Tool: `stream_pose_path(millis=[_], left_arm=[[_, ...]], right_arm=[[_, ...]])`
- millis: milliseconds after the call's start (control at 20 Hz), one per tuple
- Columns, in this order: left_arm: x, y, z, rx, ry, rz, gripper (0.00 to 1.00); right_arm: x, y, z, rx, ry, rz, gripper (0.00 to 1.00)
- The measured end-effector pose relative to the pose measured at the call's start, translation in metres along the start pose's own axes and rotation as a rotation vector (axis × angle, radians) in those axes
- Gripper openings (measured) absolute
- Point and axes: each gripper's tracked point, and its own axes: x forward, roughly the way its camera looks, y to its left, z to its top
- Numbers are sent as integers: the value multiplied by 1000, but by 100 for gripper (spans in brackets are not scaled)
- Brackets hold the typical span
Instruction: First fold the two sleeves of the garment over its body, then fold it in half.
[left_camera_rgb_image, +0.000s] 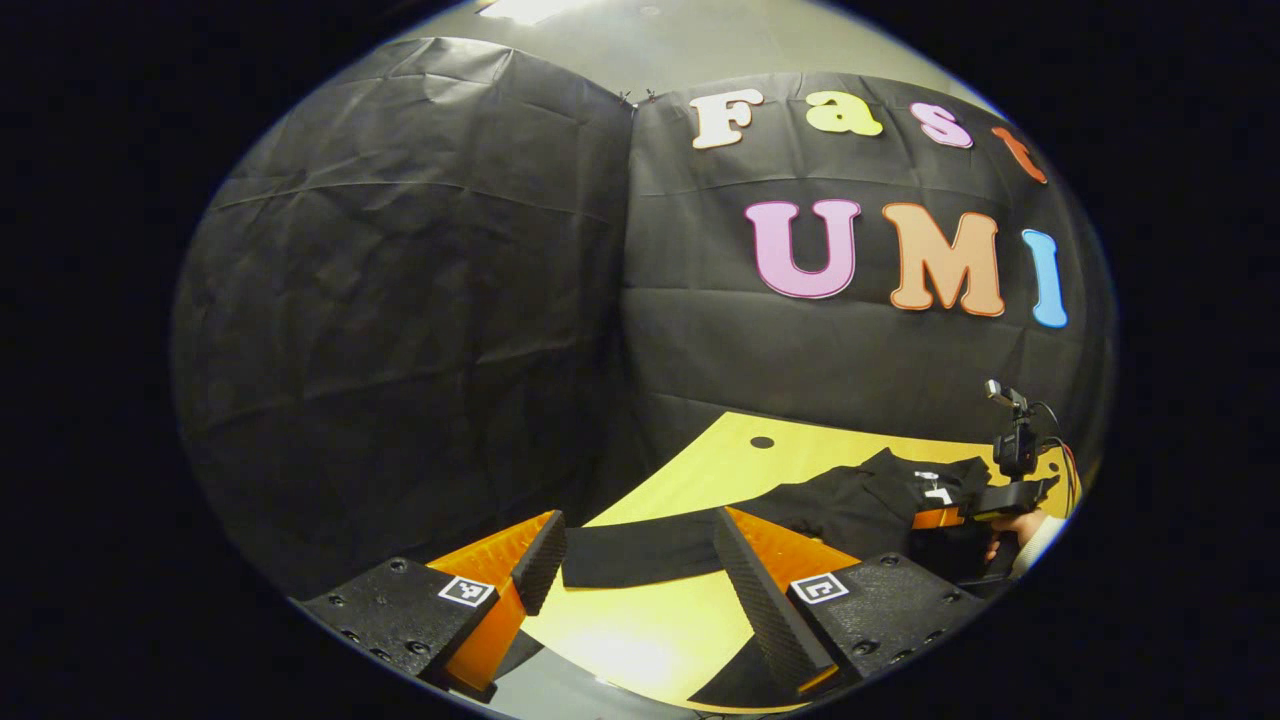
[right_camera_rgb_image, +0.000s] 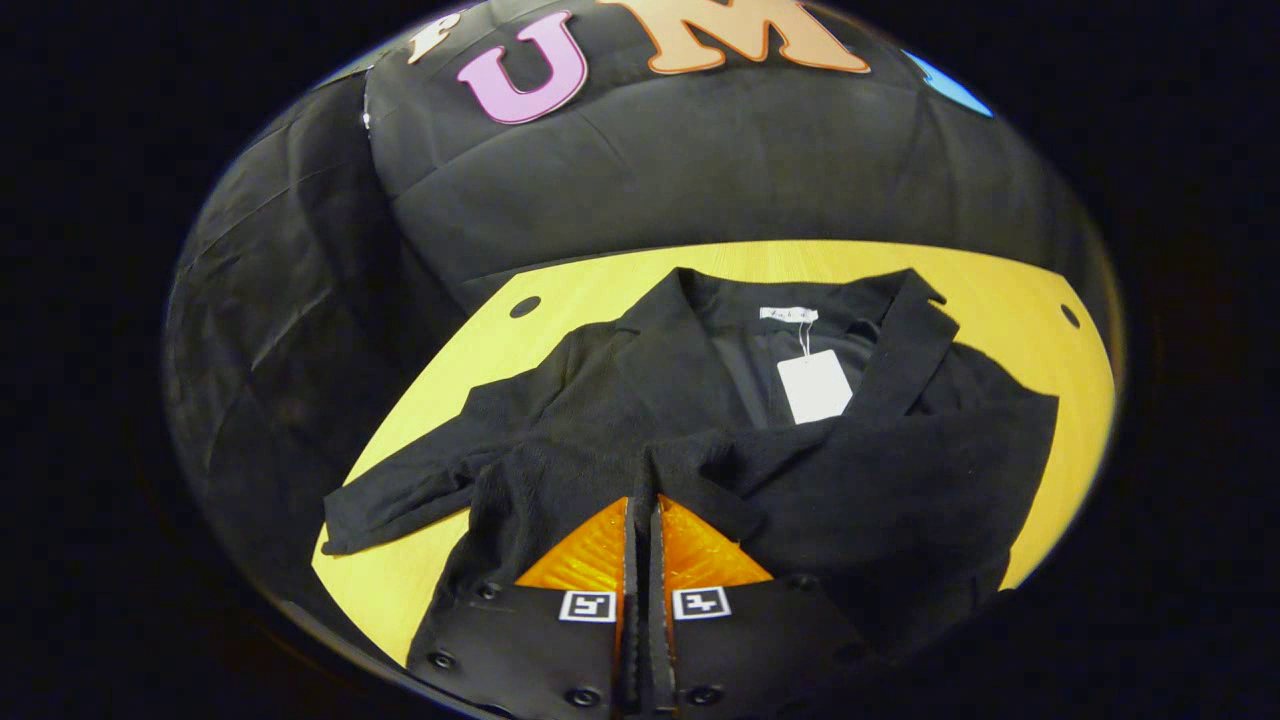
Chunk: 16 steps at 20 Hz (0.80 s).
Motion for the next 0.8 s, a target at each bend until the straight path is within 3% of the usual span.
stream_pose_path(millis=[100, 250, 350, 400, 600, 800], left_arm=[[1, 0, -2, 0, 4, 4, 93], [5, -8, -2, -9, 0, -15, 93], [10, -14, -3, -16, 2, -29, 93], [14, -17, -2, -18, -2, -38, 92], [47, -31, -12, -8, 6, -102, 94], [93, -39, -35, -36, 56, -131, 92]], right_arm=[[3, 18, -6, 47, 38, 96, 8], [-8, 59, -5, 82, 40, 268, 100], [-22, 56, -3, 41, 21, 280, 94], [-30, 54, -2, 20, 10, 276, 98], [-82, 47, 5, 11, -51, 291, 99], [-139, 24, 3, 34, -122, 254, 98]])
